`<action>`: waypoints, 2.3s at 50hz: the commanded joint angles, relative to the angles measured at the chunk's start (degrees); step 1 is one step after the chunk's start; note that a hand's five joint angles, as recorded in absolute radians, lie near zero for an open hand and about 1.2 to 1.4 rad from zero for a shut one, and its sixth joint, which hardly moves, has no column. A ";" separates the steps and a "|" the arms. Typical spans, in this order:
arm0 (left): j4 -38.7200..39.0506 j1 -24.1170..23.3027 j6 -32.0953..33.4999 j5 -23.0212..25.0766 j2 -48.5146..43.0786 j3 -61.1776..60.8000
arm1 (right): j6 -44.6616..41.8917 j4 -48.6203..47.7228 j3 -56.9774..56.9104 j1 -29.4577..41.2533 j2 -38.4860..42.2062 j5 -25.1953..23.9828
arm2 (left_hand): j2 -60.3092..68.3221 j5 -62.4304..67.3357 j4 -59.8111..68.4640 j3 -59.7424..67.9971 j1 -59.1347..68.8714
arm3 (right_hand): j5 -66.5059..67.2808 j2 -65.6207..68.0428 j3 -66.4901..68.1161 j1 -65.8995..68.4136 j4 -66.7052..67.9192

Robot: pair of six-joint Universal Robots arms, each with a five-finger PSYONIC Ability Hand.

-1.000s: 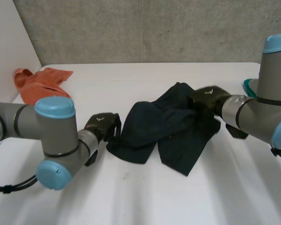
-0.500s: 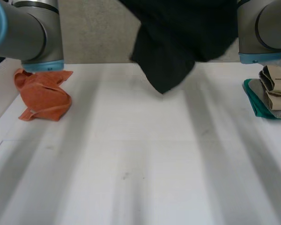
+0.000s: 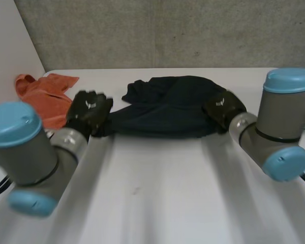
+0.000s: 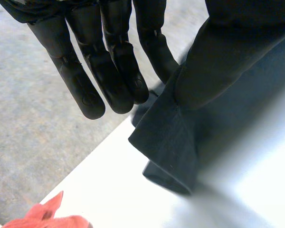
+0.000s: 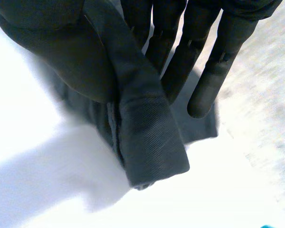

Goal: Fold the laundry.

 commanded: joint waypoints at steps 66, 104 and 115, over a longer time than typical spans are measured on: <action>15.76 -2.92 4.67 -6.90 -15.96 23.01 | -1.68 -24.46 -18.40 0.21 11.34 1.73 | 11.30 14.05 11.23 11.43 13.67 | 12.63 12.42 11.83 16.18 11.46; -39.80 -13.56 19.79 -3.12 4.78 -1.88 | -18.73 24.42 23.53 -0.32 -11.86 3.66 | 11.30 14.05 11.23 11.43 13.67 | 12.63 12.42 11.83 16.18 11.46; -18.01 -9.61 19.44 -1.72 -5.40 14.37 | -15.57 13.78 25.55 -0.32 -12.13 3.66 | -58.32 -55.57 -58.39 -58.19 -55.95 | 12.63 12.42 11.83 16.18 11.46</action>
